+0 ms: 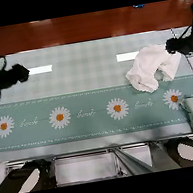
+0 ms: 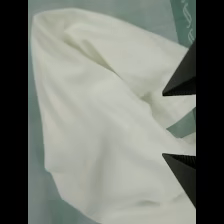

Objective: Fold the shirts.

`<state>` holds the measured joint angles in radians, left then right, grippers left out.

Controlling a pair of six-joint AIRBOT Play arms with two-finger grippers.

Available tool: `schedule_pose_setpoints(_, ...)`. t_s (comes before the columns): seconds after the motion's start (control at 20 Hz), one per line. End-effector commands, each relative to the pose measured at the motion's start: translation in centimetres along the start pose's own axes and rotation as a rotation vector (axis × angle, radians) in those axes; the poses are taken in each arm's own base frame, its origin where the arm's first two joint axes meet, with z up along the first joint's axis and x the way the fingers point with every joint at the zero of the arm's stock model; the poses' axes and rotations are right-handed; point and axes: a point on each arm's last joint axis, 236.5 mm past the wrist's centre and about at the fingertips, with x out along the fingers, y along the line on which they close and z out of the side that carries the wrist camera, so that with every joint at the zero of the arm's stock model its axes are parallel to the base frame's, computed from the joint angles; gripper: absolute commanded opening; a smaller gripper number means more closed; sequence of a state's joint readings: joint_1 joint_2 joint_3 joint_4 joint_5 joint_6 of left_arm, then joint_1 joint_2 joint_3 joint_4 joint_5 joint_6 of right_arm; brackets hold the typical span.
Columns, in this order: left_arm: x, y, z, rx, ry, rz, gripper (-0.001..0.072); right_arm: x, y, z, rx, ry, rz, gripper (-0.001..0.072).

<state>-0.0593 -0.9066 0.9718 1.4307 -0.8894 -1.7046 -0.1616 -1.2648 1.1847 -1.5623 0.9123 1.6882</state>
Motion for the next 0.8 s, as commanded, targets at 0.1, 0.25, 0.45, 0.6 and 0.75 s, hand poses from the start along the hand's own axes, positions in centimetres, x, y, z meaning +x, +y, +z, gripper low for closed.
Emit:
schedule_pose_setpoints(0.1,2.7,0.3,-3.8,0.016,0.059,0.006,0.0506,7.7,1.6,-3.7,0.125,0.173,0.14,0.0415)
schedule_pose_setpoints(0.25,3.8,0.4,-3.6,-0.018,0.051,0.008,0.0505,10.9,2.8,-5.8,0.15,0.252,0.174,0.0415)
schedule_pose_setpoints(0.45,5.8,0.9,-4.9,-0.028,0.113,0.023,0.0505,13.5,4.5,-5.6,0.207,0.227,0.227,0.0408)
schedule_pose_setpoints(0.6,7.1,1.6,-5.4,-0.026,0.143,0.041,0.0505,13.1,6.3,-5.3,0.154,0.232,0.31,0.0023)
schedule_pose_setpoints(0.75,4.5,3.9,-3.3,-0.022,0.148,0.079,0.0505,8.1,7.4,0.3,0.089,0.115,0.354,0.0022)
